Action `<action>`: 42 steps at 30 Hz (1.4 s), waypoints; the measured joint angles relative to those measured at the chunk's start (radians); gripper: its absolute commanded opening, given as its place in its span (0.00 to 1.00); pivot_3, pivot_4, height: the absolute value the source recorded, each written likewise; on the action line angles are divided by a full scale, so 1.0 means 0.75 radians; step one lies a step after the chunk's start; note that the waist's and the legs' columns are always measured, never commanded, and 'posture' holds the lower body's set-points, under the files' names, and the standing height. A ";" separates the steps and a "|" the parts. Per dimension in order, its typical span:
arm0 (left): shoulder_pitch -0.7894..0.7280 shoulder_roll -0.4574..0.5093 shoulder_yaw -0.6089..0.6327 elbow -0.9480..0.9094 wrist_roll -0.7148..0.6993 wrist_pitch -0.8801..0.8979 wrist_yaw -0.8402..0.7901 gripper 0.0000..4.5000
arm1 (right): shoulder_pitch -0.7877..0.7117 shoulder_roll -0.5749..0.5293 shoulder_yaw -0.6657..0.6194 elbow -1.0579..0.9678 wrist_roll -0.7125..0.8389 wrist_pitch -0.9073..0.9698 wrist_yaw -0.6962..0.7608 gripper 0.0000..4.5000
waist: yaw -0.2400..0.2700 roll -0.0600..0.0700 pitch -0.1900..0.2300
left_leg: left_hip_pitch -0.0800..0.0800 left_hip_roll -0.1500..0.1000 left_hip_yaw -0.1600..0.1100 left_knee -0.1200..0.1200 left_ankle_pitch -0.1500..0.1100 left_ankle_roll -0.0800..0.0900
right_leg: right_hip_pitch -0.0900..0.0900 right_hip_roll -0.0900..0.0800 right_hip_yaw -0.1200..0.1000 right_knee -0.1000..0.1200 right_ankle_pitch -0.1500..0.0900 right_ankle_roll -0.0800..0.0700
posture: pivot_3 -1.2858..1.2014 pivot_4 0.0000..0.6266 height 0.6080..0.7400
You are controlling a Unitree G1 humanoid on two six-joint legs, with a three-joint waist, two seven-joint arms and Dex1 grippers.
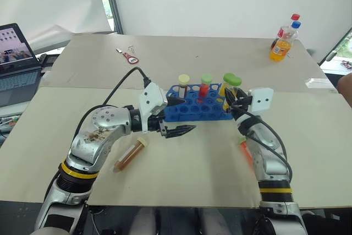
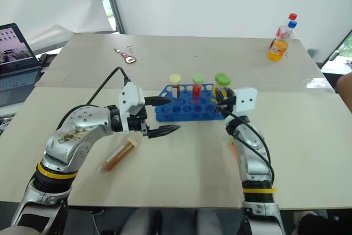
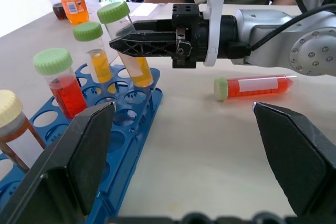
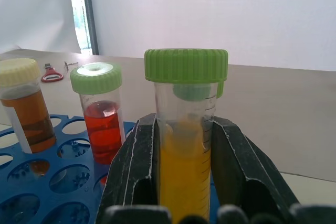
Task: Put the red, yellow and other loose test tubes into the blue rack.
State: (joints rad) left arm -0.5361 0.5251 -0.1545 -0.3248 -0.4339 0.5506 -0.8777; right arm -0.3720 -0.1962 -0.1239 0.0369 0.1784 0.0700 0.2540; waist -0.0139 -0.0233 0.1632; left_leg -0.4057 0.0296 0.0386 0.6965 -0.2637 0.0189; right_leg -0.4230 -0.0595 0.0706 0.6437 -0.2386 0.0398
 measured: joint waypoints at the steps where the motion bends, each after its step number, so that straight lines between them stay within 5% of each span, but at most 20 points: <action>1: -0.003 -0.004 0.000 0.001 0.000 0.000 0.003 1.00 | 0.003 0.000 0.001 0.000 0.000 -0.005 0.001 0.21 | 0.000 0.000 0.000 | 0.000 0.000 0.000 0.000 0.000 0.000 | 0.000 0.000 0.000 0.000 0.000 0.000 | 0.52 0.24 1.00; 3: -0.003 -0.009 0.000 0.005 0.000 0.002 0.005 1.00 | 0.011 0.000 0.001 0.000 0.000 -0.015 0.003 0.44 | 0.000 0.000 0.000 | 0.000 0.000 0.000 -0.001 0.000 0.000 | 0.000 0.000 0.000 0.000 0.000 0.000 | 0.52 0.24 1.00; 10: -0.006 -0.007 0.000 0.011 -0.001 0.038 0.005 1.00 | 0.098 -0.136 0.007 -0.078 0.018 0.170 0.078 0.97 | 0.001 0.000 0.000 | -0.001 0.000 0.000 -0.001 0.000 0.000 | -0.001 0.000 0.000 -0.001 0.000 0.000 | 0.52 0.24 1.00; 18: -0.020 0.069 0.001 0.041 0.021 0.027 -0.032 1.00 | 0.282 -0.534 -0.123 -0.545 0.213 0.715 0.265 0.97 | 0.001 0.000 0.000 | -0.001 0.000 -0.001 -0.001 0.000 0.000 | 0.000 0.001 0.000 -0.003 0.000 0.000 | 0.52 0.24 1.00; 25: 0.010 0.233 -0.025 0.001 -0.023 -0.016 -0.308 1.00 | 0.119 -1.005 -0.097 -0.830 0.448 1.606 0.360 0.97 | -0.010 -0.001 0.001 | 0.000 0.002 0.000 -0.002 0.000 0.000 | 0.001 0.003 0.000 -0.004 -0.001 -0.001 | 0.52 0.24 1.00; 30: 0.034 0.309 -0.064 -0.075 -0.060 -0.040 -0.499 1.00 | -0.013 -1.013 0.031 -0.738 0.528 1.939 0.379 0.97 | 0.004 -0.001 0.001 | -0.003 0.000 0.001 -0.001 0.000 0.000 | 0.000 0.002 0.000 -0.006 -0.001 -0.001 | 0.52 0.24 1.00; 37: 0.051 0.306 -0.089 -0.107 -0.051 -0.075 -0.529 1.00 | -0.110 -1.010 0.205 -0.620 0.537 2.044 0.382 0.97 | 0.003 -0.002 0.001 | -0.004 0.000 0.001 -0.001 0.000 0.001 | -0.001 0.002 0.000 -0.007 -0.001 0.000 | 0.52 0.24 1.00; 42: 0.078 0.295 -0.090 -0.127 -0.040 -0.080 -0.492 1.00 | -0.116 -1.008 0.274 -0.579 0.535 2.045 0.383 0.63 | 0.002 -0.002 0.001 | -0.005 0.000 0.000 0.000 0.000 0.001 | -0.001 0.002 0.000 -0.006 -0.001 0.000 | 0.52 0.24 1.00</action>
State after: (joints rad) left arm -0.4774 0.7463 -0.2220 -0.4204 -0.4638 0.4909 -1.2467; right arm -0.4587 -0.9520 0.0818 -0.3972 0.5794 1.6041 0.5413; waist -0.0123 -0.0245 0.1638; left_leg -0.4092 0.0298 0.0385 0.6962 -0.2640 0.0197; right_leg -0.4239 -0.0583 0.0709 0.6389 -0.2396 0.0396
